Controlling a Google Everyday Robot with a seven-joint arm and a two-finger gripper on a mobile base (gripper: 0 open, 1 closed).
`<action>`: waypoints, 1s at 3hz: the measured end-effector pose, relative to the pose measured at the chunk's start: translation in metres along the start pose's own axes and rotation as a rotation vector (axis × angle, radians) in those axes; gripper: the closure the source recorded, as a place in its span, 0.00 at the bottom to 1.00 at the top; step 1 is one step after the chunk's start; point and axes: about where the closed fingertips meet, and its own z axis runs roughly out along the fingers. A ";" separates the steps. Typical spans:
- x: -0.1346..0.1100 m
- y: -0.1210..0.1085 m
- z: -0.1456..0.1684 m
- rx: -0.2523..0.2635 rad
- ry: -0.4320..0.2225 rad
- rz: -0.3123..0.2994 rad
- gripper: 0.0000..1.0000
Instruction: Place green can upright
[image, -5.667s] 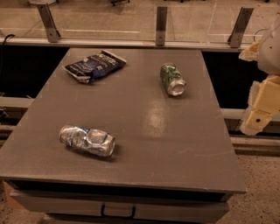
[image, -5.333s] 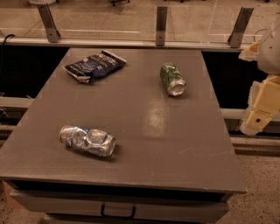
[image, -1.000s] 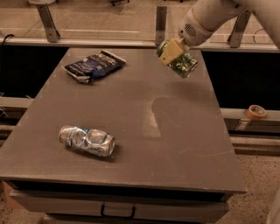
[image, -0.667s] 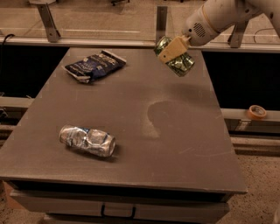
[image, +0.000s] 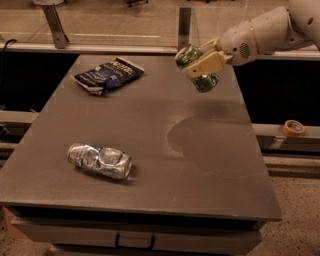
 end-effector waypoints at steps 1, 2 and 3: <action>0.009 0.006 -0.003 -0.072 -0.123 -0.067 1.00; 0.021 0.006 -0.006 -0.128 -0.244 -0.088 1.00; 0.034 0.004 -0.007 -0.171 -0.348 -0.072 1.00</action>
Offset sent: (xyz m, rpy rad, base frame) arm -0.0148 -0.0356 -0.0255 0.3851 -0.0856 0.2157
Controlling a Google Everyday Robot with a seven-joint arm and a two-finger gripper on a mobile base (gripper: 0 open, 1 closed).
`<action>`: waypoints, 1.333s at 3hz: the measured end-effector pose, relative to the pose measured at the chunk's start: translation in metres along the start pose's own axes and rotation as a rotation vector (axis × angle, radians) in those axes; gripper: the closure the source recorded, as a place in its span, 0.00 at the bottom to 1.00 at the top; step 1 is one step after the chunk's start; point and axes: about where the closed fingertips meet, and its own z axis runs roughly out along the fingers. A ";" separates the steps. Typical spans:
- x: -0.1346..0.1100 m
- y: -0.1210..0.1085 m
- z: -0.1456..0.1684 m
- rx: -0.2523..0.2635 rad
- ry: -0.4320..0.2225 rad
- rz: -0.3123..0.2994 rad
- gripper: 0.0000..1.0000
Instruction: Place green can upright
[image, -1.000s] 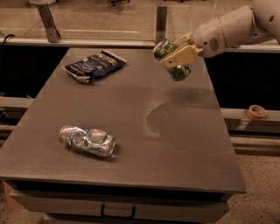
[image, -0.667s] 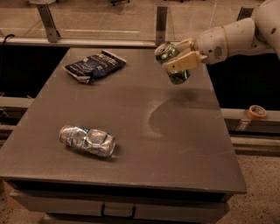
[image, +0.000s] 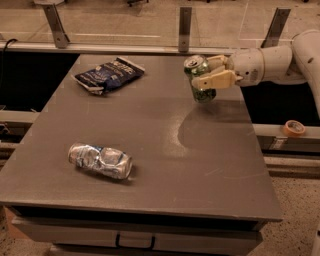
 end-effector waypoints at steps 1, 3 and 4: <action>0.009 -0.002 -0.004 -0.021 -0.072 0.022 1.00; 0.027 -0.003 -0.021 -0.031 -0.158 0.058 0.82; 0.033 0.002 -0.034 -0.022 -0.175 0.036 0.59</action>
Offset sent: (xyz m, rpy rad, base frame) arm 0.0036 -0.0320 -0.0241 0.2246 0.0600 0.0489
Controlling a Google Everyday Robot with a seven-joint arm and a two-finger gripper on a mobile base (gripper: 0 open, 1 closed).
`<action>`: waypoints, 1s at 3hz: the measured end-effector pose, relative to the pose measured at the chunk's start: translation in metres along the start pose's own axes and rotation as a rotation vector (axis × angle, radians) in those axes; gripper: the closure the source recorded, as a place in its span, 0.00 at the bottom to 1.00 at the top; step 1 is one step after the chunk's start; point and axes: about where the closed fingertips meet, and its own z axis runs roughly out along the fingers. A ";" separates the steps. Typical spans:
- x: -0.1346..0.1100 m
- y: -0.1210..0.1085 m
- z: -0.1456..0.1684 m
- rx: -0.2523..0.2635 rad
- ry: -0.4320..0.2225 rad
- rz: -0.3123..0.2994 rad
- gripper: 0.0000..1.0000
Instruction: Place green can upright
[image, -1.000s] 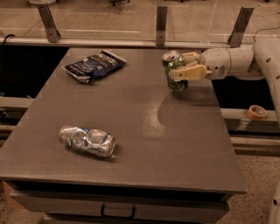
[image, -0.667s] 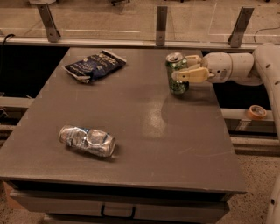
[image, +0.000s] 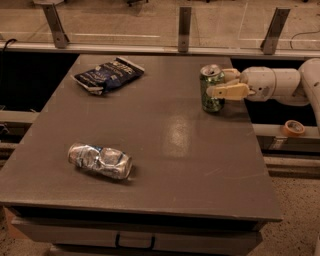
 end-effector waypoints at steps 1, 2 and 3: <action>0.003 0.004 -0.008 0.006 -0.007 -0.023 0.36; 0.008 0.007 -0.012 0.012 -0.003 -0.027 0.12; 0.010 0.009 -0.018 0.024 0.019 -0.036 0.00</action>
Offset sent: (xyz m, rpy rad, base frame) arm -0.0155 -0.0244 -0.0157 -0.0079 -0.0317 -0.0216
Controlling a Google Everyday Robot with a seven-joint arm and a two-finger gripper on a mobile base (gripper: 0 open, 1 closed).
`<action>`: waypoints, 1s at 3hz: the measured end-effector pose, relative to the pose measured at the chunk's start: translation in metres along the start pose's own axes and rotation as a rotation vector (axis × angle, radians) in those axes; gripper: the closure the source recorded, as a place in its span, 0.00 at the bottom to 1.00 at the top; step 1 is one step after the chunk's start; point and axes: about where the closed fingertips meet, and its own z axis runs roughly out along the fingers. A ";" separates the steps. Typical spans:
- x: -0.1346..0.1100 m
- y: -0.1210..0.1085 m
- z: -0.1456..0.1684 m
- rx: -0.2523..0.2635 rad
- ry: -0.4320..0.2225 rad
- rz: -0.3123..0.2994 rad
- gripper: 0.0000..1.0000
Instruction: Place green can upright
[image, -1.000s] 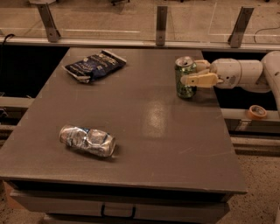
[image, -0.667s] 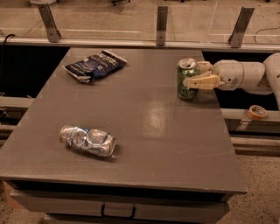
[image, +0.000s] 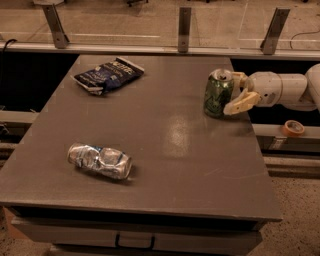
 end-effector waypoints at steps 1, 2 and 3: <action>-0.002 0.002 -0.007 0.015 0.037 -0.015 0.00; -0.021 -0.003 -0.038 0.097 0.117 -0.058 0.00; -0.072 -0.008 -0.100 0.310 0.239 -0.116 0.00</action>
Offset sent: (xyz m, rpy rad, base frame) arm 0.0114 -0.1138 0.0663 -0.2542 -0.1422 -0.2595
